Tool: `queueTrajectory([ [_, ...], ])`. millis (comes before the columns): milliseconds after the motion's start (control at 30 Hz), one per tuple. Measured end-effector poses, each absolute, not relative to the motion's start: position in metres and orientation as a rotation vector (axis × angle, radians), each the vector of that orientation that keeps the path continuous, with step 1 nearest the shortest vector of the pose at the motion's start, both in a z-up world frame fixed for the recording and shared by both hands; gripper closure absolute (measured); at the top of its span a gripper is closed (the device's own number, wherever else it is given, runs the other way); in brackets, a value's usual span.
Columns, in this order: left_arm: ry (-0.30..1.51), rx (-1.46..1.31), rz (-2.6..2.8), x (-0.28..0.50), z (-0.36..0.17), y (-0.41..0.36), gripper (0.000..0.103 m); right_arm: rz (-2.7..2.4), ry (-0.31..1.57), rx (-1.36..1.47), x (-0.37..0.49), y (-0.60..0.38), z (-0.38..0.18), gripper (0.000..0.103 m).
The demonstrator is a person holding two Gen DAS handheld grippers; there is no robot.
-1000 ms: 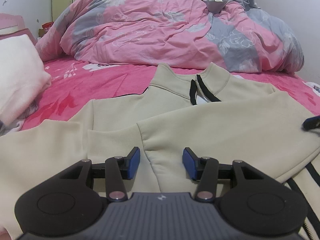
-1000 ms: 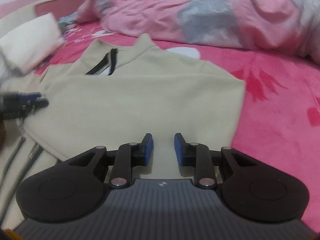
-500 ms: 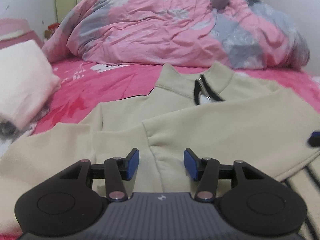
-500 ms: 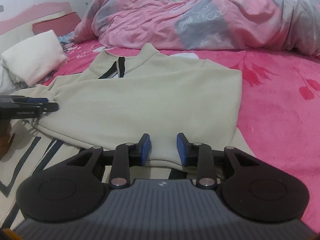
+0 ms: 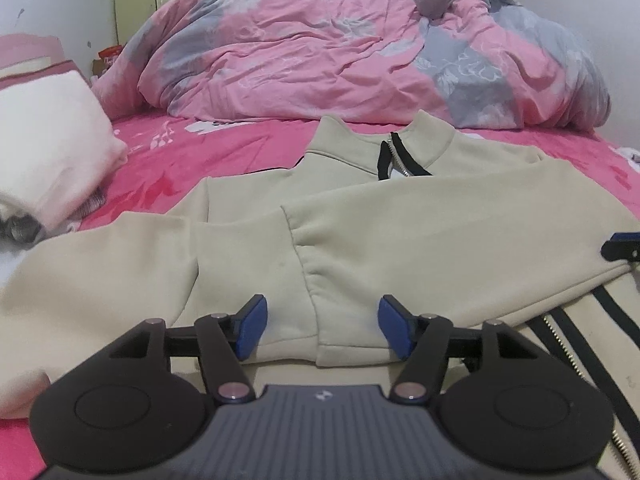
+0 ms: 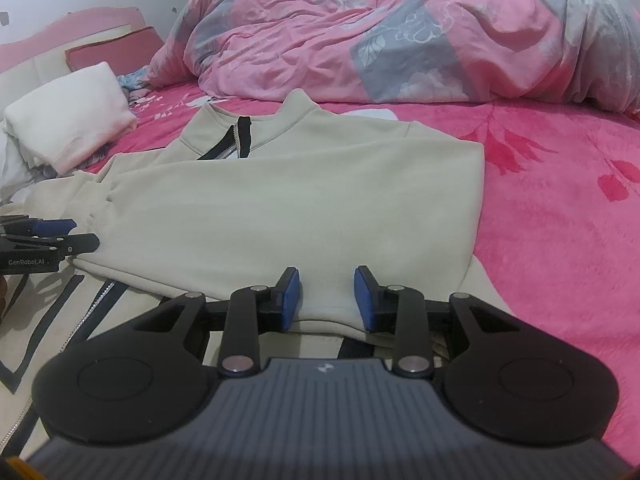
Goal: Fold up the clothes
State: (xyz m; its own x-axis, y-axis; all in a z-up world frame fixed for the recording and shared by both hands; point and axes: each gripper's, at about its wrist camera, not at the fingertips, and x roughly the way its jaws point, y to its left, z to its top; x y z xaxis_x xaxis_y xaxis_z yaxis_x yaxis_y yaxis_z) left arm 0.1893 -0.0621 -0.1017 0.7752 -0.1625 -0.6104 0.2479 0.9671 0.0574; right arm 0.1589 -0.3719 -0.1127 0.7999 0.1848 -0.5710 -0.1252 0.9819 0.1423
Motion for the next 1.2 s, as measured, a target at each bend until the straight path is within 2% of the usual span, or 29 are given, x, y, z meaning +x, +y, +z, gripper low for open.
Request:
queueTrajectory([
  [133, 0.646, 0.119, -0.230, 0.190, -0.103, -0.059, 0.038, 0.137, 0.616, 0.041, 0.157, -0.363, -0.110, 0.069],
  [233, 0.646, 0.112, -0.236, 0.191, -0.103, -0.058, 0.036, 0.109, 0.623, 0.032, 0.156, -0.355, -0.102, 0.054],
  [367, 0.643, 0.097, -0.242, 0.191, -0.104, -0.056, 0.035, 0.118, 0.601, 0.090, 0.157, -0.339, -0.078, 0.050],
  [467, 0.642, 0.089, -0.246, 0.191, -0.104, -0.055, 0.034, 0.074, 0.570, 0.001, 0.164, -0.312, -0.070, 0.036],
  [533, 0.641, 0.082, -0.249, 0.191, -0.104, -0.054, 0.033, 0.064, 0.617, -0.021, 0.175, -0.301, -0.084, 0.024],
  [600, 0.639, 0.079, -0.252, 0.191, -0.104, -0.053, 0.033, 0.054, 0.674, -0.048, 0.184, -0.296, -0.114, 0.016],
  [667, 0.639, 0.075, -0.253, 0.191, -0.104, -0.053, 0.032, 0.047, 0.654, -0.037, 0.184, -0.297, -0.112, 0.013],
  [700, 0.638, 0.075, -0.253, 0.191, -0.104, -0.053, 0.032, 0.032, 0.662, -0.035, 0.186, -0.298, -0.112, 0.005],
  [733, 0.638, 0.074, -0.254, 0.191, -0.105, -0.053, 0.032, 0.020, 0.664, -0.032, 0.187, -0.298, -0.114, 0.002],
  [1200, 0.635, 0.070, -0.254, 0.191, -0.105, -0.053, 0.031, 0.024, 0.648, 0.003, 0.180, -0.301, -0.112, 0.001],
])
